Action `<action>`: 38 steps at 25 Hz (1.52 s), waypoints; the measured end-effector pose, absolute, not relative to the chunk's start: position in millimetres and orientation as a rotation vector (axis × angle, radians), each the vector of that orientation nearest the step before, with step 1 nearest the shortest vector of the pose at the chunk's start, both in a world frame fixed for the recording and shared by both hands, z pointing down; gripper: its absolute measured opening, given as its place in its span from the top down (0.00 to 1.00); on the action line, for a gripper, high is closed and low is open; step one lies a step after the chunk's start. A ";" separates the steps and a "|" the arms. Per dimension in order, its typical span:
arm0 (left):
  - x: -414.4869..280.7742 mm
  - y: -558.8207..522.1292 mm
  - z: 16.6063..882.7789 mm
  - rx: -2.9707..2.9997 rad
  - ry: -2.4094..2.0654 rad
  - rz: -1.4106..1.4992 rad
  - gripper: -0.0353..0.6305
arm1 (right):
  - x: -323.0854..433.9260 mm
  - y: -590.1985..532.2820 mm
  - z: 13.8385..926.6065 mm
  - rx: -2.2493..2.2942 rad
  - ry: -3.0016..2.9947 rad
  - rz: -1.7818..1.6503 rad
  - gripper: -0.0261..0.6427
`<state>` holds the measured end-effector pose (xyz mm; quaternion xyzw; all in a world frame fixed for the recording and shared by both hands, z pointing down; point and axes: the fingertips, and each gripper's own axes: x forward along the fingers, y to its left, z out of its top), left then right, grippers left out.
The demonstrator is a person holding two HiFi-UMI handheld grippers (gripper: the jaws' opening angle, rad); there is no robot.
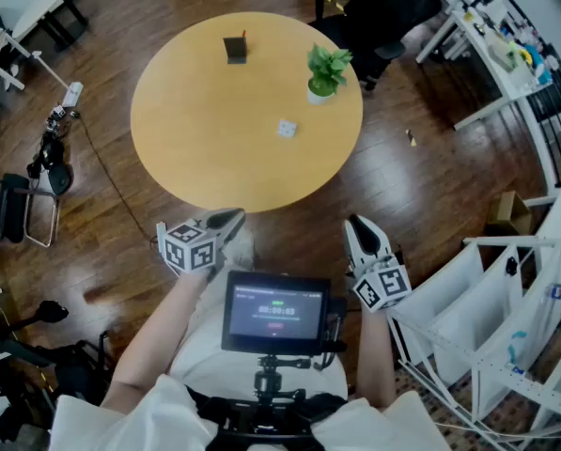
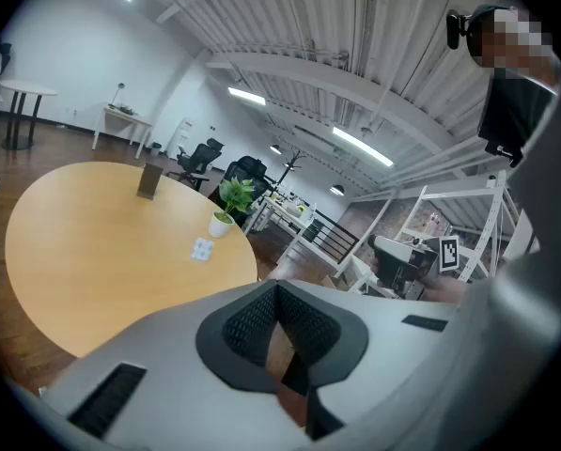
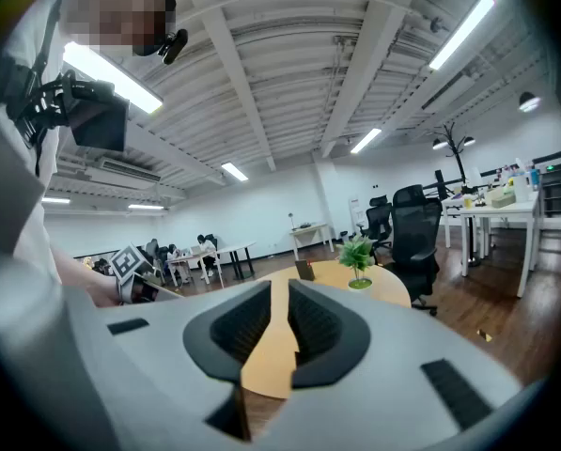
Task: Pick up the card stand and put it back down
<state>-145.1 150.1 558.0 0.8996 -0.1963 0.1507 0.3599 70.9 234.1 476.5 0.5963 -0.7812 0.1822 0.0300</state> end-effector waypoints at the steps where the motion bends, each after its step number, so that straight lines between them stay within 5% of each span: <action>1: -148.3 140.9 558.2 2.321 -0.504 0.387 0.95 | 68.3 226.3 476.2 1.848 -2.402 0.558 0.86; 38: -181.0 -6.8 562.5 2.349 -0.443 0.333 0.95 | 40.6 80.9 478.4 1.912 -2.328 0.525 0.86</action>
